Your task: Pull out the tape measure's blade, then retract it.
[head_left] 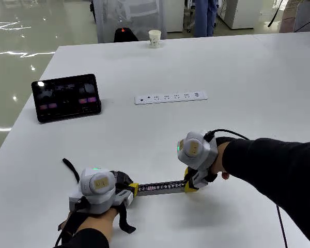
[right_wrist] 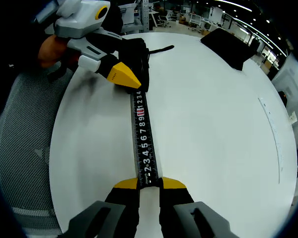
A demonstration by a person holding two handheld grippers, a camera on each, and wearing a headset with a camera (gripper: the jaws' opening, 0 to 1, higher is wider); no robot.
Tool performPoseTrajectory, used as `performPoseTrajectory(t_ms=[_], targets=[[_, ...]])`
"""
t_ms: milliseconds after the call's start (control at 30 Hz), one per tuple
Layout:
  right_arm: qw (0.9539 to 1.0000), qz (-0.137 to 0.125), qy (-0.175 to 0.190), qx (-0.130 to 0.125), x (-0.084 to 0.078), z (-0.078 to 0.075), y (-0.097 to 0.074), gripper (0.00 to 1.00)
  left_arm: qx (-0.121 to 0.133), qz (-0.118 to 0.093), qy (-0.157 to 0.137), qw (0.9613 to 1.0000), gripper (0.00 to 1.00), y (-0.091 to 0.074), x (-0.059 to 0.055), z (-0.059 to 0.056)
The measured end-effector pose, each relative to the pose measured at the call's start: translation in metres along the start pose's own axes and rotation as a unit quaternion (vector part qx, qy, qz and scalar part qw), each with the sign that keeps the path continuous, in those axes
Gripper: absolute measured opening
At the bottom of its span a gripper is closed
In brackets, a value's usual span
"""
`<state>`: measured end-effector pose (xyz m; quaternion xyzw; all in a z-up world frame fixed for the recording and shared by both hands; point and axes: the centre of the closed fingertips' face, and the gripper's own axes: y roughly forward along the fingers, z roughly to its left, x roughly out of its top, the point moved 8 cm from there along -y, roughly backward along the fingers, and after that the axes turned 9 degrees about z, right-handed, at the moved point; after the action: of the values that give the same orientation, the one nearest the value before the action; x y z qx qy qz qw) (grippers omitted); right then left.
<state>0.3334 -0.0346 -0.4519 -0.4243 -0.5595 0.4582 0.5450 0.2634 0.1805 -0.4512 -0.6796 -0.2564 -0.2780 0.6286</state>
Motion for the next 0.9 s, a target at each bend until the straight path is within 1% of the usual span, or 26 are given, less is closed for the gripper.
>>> performPoseTrajectory(t_ms=[200,467,667,700,733,767,900], targets=[[1.0000,0.000,-0.010,0.000,0.002,0.001,0.000,0.11,0.000,0.000,0.000,1.0000,0.62,0.000,0.000,0.000],[1.0000,-0.002,-0.006,0.001,0.005,0.001,0.002,0.11,0.000,0.000,0.000,1.0000,0.62,0.000,0.000,-0.001],[1.0000,-0.001,0.005,0.001,0.008,0.002,0.003,0.12,0.000,0.000,-0.001,1.0000,0.62,0.000,0.000,-0.001],[1.0000,-0.001,0.009,0.001,0.009,0.002,0.003,0.12,0.000,0.000,-0.001,1.0000,0.62,0.000,0.000,-0.001],[0.9997,-0.002,0.024,0.002,0.010,0.002,0.003,0.12,0.000,0.000,-0.001,1.0000,0.62,0.000,0.000,-0.001],[0.9997,-0.003,0.024,0.002,0.010,0.002,0.003,0.12,0.000,0.000,-0.001,1.0000,0.62,0.000,0.000,-0.001],[1.0000,-0.002,-0.004,0.001,0.012,0.003,0.004,0.12,-0.001,0.000,-0.001,1.0000,0.62,0.000,0.000,-0.001]])
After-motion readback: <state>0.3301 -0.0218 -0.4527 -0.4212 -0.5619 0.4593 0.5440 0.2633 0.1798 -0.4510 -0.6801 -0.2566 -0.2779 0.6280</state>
